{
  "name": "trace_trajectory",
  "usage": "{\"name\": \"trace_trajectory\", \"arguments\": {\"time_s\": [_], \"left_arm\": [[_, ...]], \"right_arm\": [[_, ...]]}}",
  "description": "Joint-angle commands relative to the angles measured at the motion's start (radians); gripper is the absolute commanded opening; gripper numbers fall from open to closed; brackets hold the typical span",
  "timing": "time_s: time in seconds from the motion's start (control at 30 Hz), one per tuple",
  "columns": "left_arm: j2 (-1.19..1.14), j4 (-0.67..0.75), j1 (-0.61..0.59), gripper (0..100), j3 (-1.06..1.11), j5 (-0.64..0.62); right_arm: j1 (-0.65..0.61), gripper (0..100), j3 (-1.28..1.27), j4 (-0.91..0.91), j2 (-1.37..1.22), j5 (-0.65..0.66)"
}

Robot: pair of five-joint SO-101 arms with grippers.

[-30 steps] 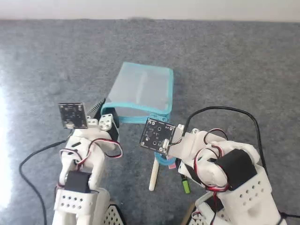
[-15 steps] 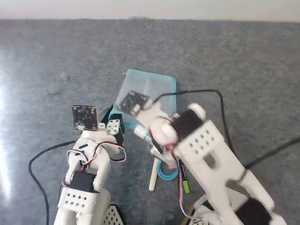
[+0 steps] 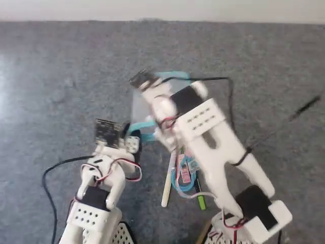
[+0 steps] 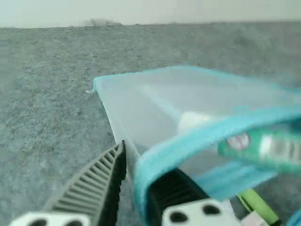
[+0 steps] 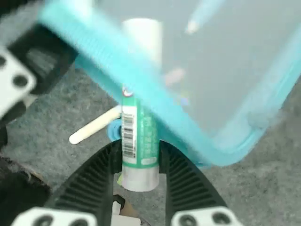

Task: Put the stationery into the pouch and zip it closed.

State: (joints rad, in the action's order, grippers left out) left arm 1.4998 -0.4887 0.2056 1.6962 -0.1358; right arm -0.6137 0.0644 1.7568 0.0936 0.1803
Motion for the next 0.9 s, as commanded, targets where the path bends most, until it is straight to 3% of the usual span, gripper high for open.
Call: {"name": "trace_trajectory", "arguments": {"time_s": [0.0,0.17,0.43,0.63,0.73,0.87], "left_arm": [[0.005,0.015,0.127,1,-0.007,0.060],[0.005,0.015,0.175,1,-0.007,0.061],[0.012,0.014,0.170,1,-0.013,0.061],[0.012,0.014,0.095,1,-0.033,0.054],[0.012,0.014,0.068,1,-0.039,0.052],[0.012,0.014,0.061,1,-0.045,0.048]], "right_arm": [[0.097,0.9,0.083,0.041,0.005,-0.021],[0.054,3.5,0.083,0.035,0.004,-0.018],[-0.004,30.2,0.058,-0.039,-0.050,-0.012],[-0.008,31.6,0.064,-0.104,0.033,0.025],[-0.008,31.6,0.055,-0.094,0.177,0.037],[-0.008,31.6,-0.032,-0.070,0.427,0.149]]}}
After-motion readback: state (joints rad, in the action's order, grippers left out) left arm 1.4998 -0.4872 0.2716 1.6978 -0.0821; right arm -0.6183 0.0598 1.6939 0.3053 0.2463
